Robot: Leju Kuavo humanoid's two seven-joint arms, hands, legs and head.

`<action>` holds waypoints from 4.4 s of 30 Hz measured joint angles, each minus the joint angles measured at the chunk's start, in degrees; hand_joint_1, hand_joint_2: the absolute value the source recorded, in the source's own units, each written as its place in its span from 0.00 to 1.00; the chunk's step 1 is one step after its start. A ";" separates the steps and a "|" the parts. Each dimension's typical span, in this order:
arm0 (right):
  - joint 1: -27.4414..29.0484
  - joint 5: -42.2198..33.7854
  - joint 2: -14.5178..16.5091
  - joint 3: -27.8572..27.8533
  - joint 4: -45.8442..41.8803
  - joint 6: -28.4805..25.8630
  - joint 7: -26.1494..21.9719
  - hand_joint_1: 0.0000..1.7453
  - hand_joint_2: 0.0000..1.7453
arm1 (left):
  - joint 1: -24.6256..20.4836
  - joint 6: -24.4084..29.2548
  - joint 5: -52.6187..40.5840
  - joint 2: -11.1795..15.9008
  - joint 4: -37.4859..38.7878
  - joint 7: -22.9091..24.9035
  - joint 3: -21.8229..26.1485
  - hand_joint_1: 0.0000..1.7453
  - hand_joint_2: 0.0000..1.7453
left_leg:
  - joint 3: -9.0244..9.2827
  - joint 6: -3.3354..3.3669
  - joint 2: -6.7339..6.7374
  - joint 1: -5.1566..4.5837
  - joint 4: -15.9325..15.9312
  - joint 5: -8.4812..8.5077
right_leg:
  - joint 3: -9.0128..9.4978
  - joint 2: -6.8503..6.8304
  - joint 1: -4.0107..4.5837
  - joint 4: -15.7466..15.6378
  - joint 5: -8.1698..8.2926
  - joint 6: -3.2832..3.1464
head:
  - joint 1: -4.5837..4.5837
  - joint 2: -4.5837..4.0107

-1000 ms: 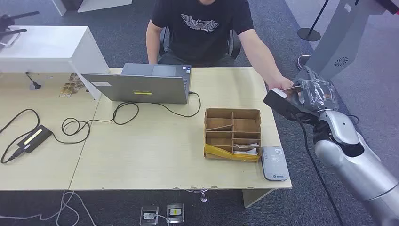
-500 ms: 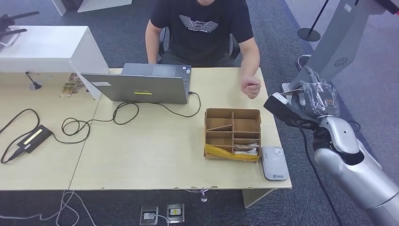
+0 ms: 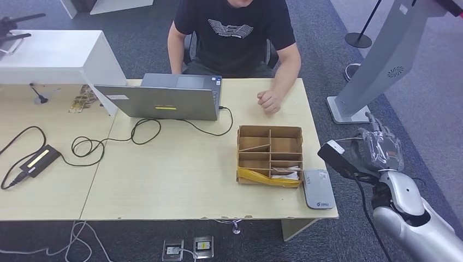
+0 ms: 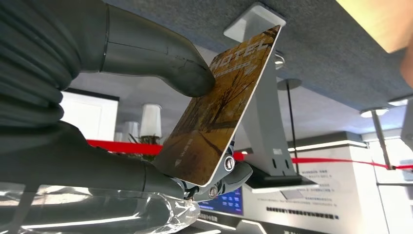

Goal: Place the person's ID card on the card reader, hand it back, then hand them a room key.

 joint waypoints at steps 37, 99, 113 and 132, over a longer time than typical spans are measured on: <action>3.91 -7.54 3.65 8.07 7.60 -5.53 -7.11 1.00 1.00 | -0.02 0.00 0.82 0.17 0.00 -0.07 0.01 0.00 0.00 | -0.03 0.00 0.02 0.00 -0.01 0.00 | 0.00 0.01 0.00 0.01 0.00 -0.01 | -0.01 0.00; -0.37 4.47 4.74 -1.16 3.00 -1.75 -5.35 1.00 1.00 | 0.00 0.00 0.48 0.03 0.00 -0.07 0.33 0.00 0.00 | -0.01 0.00 0.03 0.00 -0.01 0.01 | 0.03 0.03 0.00 0.02 0.00 0.00 | 0.00 0.00; -8.86 3.50 12.08 0.01 6.06 -1.90 -10.85 1.00 1.00 | -0.07 -0.01 -0.63 -0.13 0.00 -0.07 0.33 0.00 0.00 | -0.03 -0.01 -0.01 0.02 -0.01 0.02 | 0.03 0.01 0.02 0.04 0.00 0.00 | 0.00 0.00; -11.64 2.83 16.00 1.19 10.76 -2.51 -11.95 1.00 1.00 | -0.05 0.00 -0.70 -0.15 0.00 -0.07 0.33 0.00 0.00 | -0.04 -0.01 0.00 0.02 -0.01 0.02 | 0.02 0.02 0.01 0.03 0.00 0.00 | 0.00 0.00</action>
